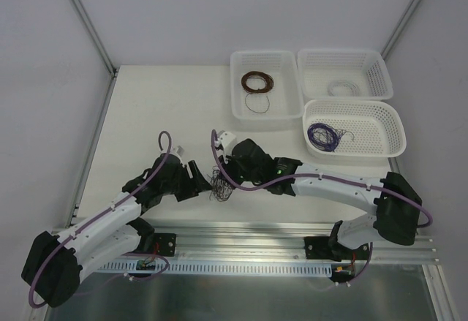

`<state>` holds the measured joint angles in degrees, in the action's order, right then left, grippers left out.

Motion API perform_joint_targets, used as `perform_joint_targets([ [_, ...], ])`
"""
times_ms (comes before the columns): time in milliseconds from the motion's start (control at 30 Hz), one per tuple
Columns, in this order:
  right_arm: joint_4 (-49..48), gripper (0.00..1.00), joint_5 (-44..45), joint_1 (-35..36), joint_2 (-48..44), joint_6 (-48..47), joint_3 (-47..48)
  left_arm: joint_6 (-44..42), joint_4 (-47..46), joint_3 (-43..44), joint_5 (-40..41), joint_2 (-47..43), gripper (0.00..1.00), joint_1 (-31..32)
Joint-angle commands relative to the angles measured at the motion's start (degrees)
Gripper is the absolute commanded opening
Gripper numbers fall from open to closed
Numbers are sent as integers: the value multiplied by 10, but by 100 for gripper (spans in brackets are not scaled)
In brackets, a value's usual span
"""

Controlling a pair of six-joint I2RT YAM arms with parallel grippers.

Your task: Untangle the cables

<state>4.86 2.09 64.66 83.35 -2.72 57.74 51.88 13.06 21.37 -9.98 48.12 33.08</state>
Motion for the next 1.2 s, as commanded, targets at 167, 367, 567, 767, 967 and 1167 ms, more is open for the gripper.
perform_joint_targets([
  [167,-46,1,-36,4,-59,15,-3,20,-32,42,-2,25,64,10],
  [367,-73,1,-31,3,-74,23,-12,45,-93,43,-26,58,63,33],
  [567,-51,1,19,4,-131,10,19,58,-106,45,1,87,64,61],
  [767,-63,1,12,4,-188,7,45,73,-124,48,32,121,59,71],
  [967,-76,1,27,3,-238,-3,63,62,-129,67,50,163,58,73],
  [1167,-37,1,41,4,-267,-34,118,51,-129,71,94,190,54,73],
])
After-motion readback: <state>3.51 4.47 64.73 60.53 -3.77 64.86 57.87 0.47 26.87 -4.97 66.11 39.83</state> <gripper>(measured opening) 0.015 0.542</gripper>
